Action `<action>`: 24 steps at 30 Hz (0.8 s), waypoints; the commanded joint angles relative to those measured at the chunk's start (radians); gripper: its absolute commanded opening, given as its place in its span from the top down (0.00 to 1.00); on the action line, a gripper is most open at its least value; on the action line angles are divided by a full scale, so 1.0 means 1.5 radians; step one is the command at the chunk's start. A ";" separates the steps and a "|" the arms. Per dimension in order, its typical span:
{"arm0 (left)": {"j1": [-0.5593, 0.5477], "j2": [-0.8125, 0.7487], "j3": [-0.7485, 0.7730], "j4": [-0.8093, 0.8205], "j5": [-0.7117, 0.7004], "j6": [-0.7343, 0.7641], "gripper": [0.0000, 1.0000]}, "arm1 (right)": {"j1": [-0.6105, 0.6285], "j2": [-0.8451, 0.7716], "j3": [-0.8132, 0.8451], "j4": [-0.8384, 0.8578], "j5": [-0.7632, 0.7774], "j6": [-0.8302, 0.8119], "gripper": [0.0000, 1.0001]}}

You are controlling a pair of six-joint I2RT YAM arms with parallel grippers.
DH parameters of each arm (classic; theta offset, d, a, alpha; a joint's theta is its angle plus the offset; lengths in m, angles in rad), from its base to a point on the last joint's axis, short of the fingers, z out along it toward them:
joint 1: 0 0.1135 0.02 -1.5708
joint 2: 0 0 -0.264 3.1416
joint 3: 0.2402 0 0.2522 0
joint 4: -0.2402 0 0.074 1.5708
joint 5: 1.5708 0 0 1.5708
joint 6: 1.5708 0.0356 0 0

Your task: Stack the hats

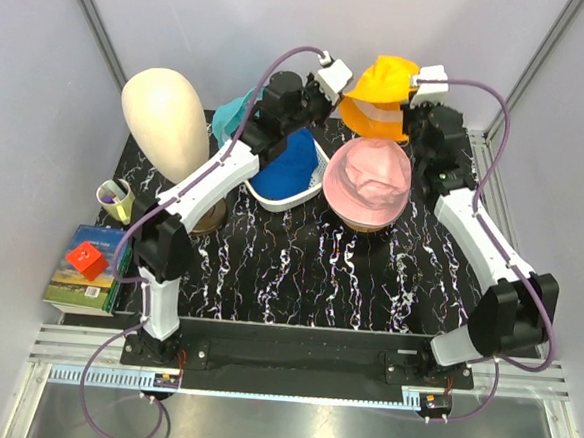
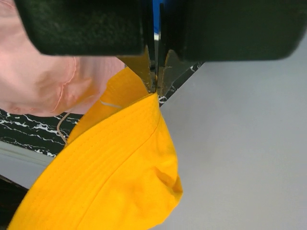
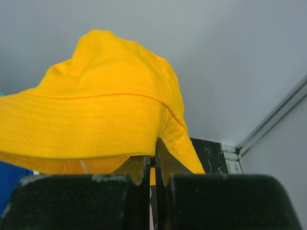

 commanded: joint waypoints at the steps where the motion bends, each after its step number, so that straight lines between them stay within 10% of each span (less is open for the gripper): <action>1: 0.005 -0.028 -0.106 0.155 0.027 0.022 1.00 | -0.007 -0.115 -0.121 0.099 0.035 -0.011 1.00; 12: -0.012 -0.133 -0.363 0.318 -0.014 -0.048 0.98 | 0.032 -0.248 -0.259 -0.009 -0.080 0.043 1.00; 14: -0.013 -0.159 -0.374 0.291 -0.044 -0.091 0.85 | 0.048 -0.249 -0.264 -0.037 -0.054 0.039 1.00; 18: -0.014 -0.220 -0.450 0.243 -0.095 -0.185 0.28 | 0.098 -0.258 -0.296 -0.050 -0.007 0.029 1.00; 24: -0.020 -0.284 -0.524 0.236 -0.043 -0.404 0.23 | 0.135 -0.253 -0.355 -0.029 0.067 0.034 1.00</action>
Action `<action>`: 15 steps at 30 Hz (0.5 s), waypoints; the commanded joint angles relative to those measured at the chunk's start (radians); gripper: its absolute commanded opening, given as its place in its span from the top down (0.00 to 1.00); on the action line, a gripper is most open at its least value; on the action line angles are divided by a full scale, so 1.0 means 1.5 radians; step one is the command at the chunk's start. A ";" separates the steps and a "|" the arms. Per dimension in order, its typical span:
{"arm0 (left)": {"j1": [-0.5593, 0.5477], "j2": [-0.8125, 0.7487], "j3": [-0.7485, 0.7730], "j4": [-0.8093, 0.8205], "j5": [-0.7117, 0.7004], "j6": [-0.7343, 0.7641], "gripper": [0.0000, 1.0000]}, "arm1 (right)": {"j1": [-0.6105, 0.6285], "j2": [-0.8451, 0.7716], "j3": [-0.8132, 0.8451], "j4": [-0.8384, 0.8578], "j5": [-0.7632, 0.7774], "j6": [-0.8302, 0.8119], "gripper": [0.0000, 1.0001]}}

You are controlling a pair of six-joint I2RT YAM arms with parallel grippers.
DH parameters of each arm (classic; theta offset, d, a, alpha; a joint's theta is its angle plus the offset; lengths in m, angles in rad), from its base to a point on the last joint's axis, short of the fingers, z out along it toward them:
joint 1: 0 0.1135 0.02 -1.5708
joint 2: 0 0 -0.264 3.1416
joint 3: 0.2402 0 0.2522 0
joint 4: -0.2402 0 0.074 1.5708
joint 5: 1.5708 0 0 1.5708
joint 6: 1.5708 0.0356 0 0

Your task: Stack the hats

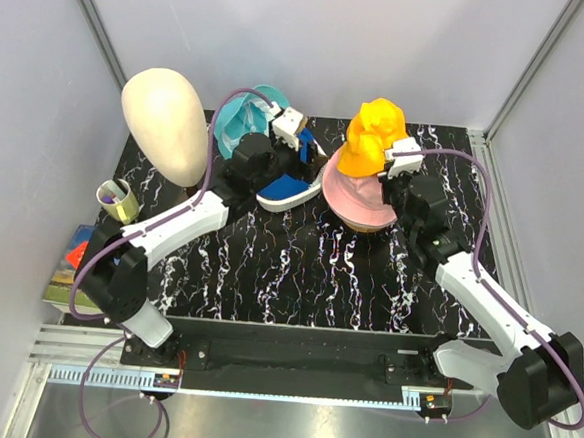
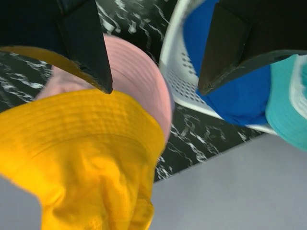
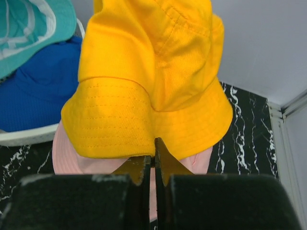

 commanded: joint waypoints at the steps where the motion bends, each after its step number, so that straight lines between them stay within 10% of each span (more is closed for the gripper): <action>1: -0.007 -0.056 -0.068 0.045 0.026 -0.202 0.23 | 0.019 -0.008 -0.038 0.016 0.075 0.005 1.00; 15: -0.037 0.042 -0.084 0.231 0.098 -0.464 0.26 | 0.034 -0.057 -0.136 0.033 0.181 0.086 1.00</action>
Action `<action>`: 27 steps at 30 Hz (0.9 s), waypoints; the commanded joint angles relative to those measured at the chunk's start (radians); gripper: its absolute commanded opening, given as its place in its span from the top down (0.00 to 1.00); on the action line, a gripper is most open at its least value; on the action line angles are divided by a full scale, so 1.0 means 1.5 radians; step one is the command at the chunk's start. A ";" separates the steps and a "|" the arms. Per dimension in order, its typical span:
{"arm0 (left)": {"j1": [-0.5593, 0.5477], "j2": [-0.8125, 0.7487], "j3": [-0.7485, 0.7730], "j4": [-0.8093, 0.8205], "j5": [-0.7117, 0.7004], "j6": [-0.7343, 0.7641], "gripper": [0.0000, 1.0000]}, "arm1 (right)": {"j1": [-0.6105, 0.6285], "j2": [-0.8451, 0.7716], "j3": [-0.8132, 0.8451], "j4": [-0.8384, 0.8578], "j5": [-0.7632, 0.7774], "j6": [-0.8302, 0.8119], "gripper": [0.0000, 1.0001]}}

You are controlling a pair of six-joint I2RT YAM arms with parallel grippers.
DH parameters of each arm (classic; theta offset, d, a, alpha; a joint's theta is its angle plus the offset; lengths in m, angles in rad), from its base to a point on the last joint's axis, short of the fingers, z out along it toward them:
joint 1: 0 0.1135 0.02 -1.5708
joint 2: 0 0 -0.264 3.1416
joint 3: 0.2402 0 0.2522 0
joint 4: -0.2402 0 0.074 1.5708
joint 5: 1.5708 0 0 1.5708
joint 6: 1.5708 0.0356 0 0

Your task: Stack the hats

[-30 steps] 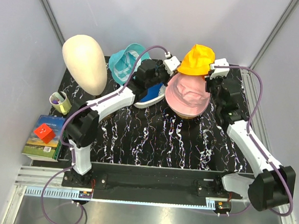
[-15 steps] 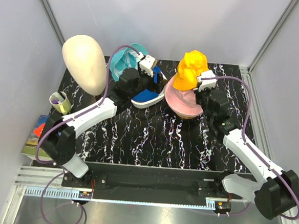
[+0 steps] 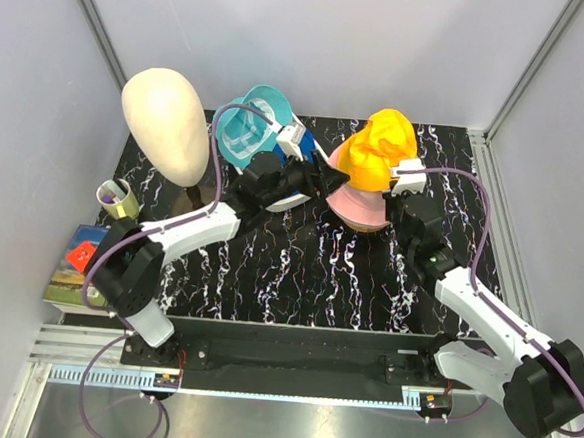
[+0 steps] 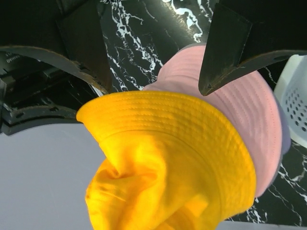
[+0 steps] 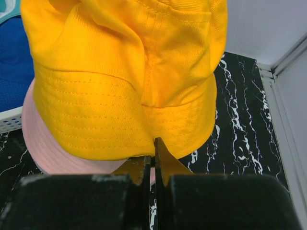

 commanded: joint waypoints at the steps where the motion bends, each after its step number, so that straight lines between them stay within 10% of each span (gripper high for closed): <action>1: 0.002 0.033 -0.001 0.121 0.018 -0.093 0.27 | 0.005 -0.012 -0.026 0.014 0.082 0.042 1.00; 27: 0.003 0.152 0.033 0.236 -0.015 -0.190 0.30 | 0.006 0.023 -0.043 -0.009 0.084 0.111 1.00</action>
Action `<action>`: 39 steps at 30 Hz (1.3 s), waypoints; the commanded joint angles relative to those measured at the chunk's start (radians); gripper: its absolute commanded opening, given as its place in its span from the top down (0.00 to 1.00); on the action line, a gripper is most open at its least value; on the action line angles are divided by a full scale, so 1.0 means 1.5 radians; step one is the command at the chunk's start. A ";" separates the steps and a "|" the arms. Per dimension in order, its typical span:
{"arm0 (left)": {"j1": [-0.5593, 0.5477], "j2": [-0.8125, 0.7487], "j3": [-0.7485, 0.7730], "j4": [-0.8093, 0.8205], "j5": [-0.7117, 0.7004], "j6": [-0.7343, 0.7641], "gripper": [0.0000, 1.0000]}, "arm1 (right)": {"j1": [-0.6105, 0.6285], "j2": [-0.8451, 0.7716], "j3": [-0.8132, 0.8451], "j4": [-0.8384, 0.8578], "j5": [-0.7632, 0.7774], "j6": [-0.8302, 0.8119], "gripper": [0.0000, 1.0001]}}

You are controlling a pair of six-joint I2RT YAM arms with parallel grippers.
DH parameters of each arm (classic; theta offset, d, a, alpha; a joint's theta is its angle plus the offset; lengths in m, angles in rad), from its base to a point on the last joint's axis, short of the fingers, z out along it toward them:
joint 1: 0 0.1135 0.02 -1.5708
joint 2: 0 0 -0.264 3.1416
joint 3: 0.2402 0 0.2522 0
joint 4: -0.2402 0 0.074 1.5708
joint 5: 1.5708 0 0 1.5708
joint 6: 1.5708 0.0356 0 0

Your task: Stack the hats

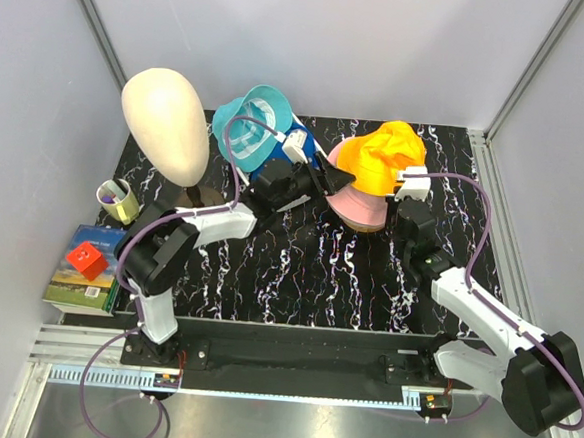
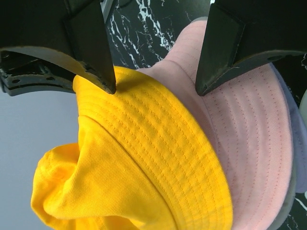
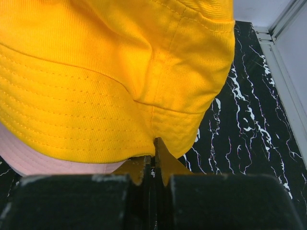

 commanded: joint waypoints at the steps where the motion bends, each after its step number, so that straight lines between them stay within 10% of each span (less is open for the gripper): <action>1: 0.002 0.017 0.027 0.118 -0.008 -0.032 0.31 | 0.004 0.009 -0.002 -0.011 0.007 0.012 1.00; 21: 0.002 0.028 0.028 0.192 -0.017 -0.036 0.41 | 0.011 0.032 0.003 -0.017 -0.019 0.038 1.00; 31: 0.009 0.054 0.036 0.209 -0.017 -0.024 1.00 | 0.021 0.031 0.010 -0.028 -0.033 0.040 1.00; 39: 0.044 0.037 -0.013 0.210 0.030 0.000 1.00 | 0.029 0.028 0.010 -0.038 -0.079 0.019 1.00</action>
